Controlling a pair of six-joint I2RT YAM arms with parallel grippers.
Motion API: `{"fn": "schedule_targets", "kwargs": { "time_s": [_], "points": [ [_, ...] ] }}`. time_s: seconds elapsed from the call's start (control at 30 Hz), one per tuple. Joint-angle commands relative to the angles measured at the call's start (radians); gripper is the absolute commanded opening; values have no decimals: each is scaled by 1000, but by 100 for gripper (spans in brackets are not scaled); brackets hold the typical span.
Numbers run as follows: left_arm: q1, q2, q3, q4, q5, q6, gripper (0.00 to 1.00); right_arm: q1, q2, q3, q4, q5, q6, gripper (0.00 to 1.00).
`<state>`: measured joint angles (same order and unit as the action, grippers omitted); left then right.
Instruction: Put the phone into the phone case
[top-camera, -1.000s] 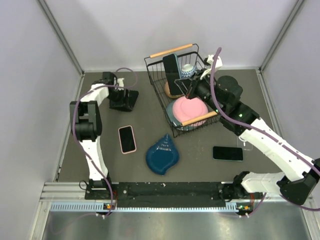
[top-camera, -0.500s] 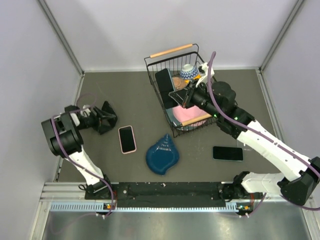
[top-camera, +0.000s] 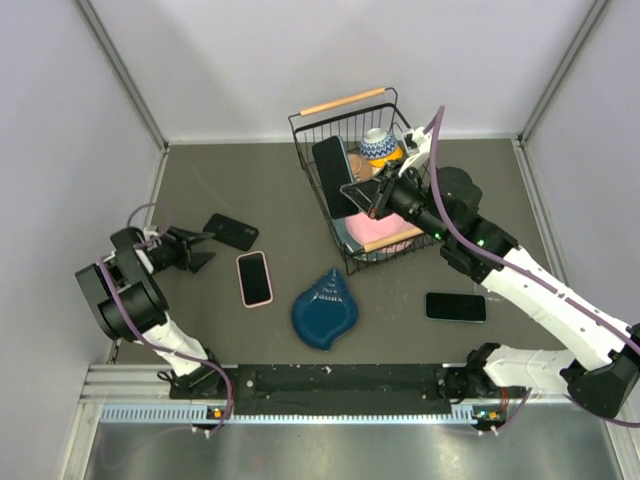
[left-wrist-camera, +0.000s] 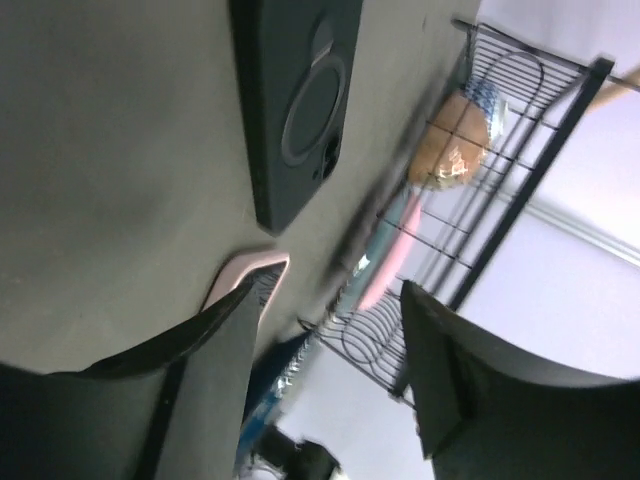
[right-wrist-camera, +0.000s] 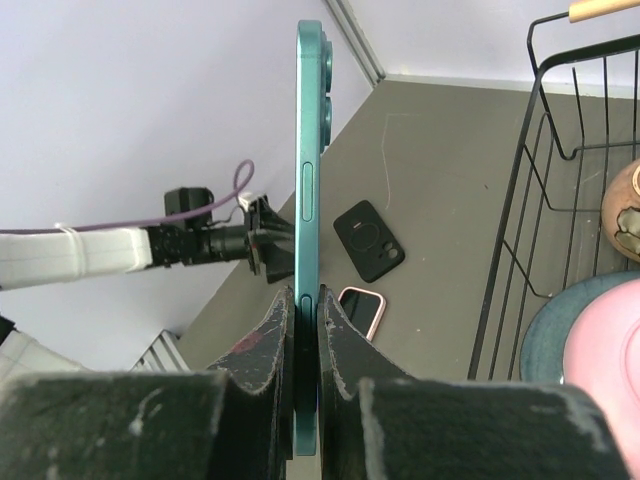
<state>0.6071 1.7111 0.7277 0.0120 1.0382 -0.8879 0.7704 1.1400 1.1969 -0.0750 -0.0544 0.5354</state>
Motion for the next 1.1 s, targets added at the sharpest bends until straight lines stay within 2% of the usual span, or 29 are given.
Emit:
{"fn": "schedule_targets", "kwargs": {
  "time_s": [0.0,0.03,0.07,0.2,0.4,0.43,0.53,0.57,0.6,0.73,0.87,1.0,1.07],
  "points": [
    [-47,-126,220,-352,-400,306,71,12,-22,13,78,-9,0,0],
    [-58,-128,240,-368,-438,326,77,12,-25,12,78,-9,-6,0],
    [-78,-127,260,-371,-463,357,79,12,-22,9,77,-9,-8,0],
    [-130,-41,439,-469,-651,431,81,13,-16,15,77,-4,-26,0],
    [-187,169,631,-495,-619,481,74,13,1,29,78,-9,-48,0],
    [-199,186,656,-512,-612,544,73,13,3,32,78,-9,-52,0],
    [-262,234,778,-608,-765,630,79,13,6,30,78,-10,-61,0],
    [-268,263,811,-701,-818,621,79,12,6,29,78,-10,-63,0],
    [-268,266,847,-714,-813,606,79,13,7,29,78,-10,-67,0],
    [-312,251,819,-653,-856,618,82,13,7,26,78,-13,-71,0],
    [-337,324,907,-698,-758,662,78,13,6,26,60,-10,-83,0],
    [-394,331,935,-710,-848,722,79,13,0,21,53,5,-91,0],
    [-423,354,975,-733,-843,748,79,10,0,20,53,2,-89,0]
  ]
}}
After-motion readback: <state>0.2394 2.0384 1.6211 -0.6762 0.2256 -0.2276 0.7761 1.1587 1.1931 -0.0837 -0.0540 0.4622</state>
